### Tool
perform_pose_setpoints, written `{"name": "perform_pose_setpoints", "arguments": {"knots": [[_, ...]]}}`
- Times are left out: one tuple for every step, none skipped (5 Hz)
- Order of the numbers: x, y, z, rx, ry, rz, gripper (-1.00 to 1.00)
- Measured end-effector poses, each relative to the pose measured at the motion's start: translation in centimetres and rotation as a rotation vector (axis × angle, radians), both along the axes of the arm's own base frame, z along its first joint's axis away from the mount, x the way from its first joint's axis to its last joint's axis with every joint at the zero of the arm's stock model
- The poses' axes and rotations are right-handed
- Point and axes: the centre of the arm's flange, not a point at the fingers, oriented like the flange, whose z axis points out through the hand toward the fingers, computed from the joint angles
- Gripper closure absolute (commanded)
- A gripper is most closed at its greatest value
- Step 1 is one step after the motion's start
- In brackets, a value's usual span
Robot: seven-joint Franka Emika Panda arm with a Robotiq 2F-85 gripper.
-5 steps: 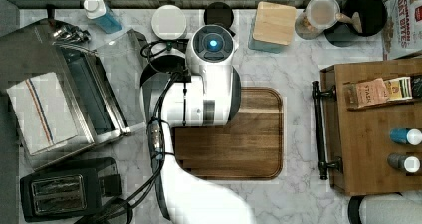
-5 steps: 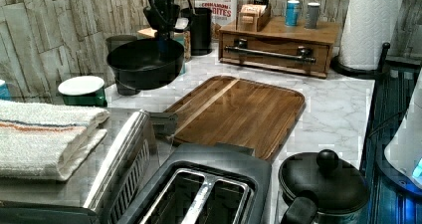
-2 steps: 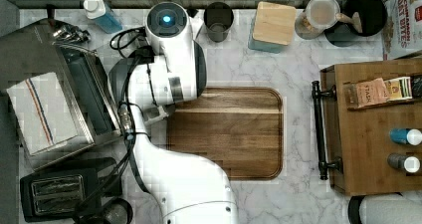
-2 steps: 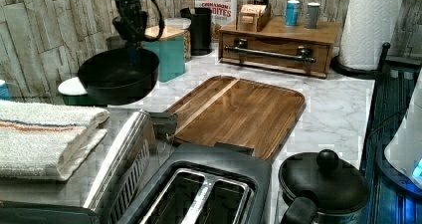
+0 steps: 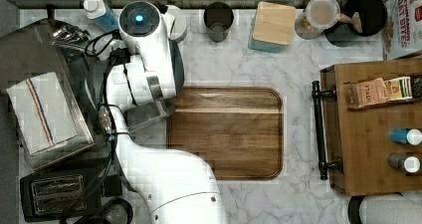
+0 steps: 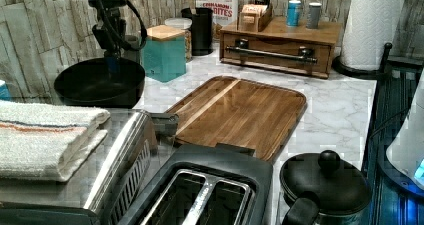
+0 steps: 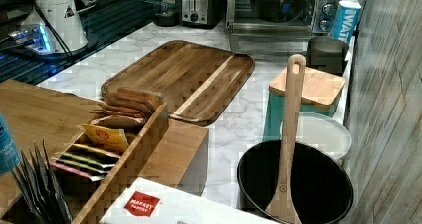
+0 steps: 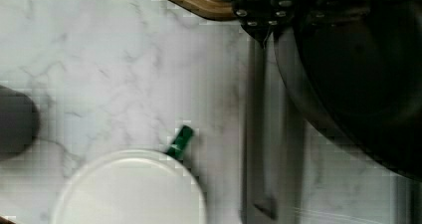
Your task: Put the bowl in the oven.
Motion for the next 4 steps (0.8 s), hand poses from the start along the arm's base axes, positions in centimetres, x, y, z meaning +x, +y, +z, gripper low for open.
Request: {"name": "perform_pose_setpoints", "arguments": {"knots": [[-0.5, 2.0, 0.2, 0.014, -0.013, 0.037, 1.0], [-0.9, 3.9, 0.4, 0.018, -0.02, 0.073, 1.0], [-1.6, 6.0, -0.1, 0.022, 0.009, 0.107, 1.0], [-1.6, 8.3, -1.7, 0.023, 0.057, 0.142, 1.0]]}}
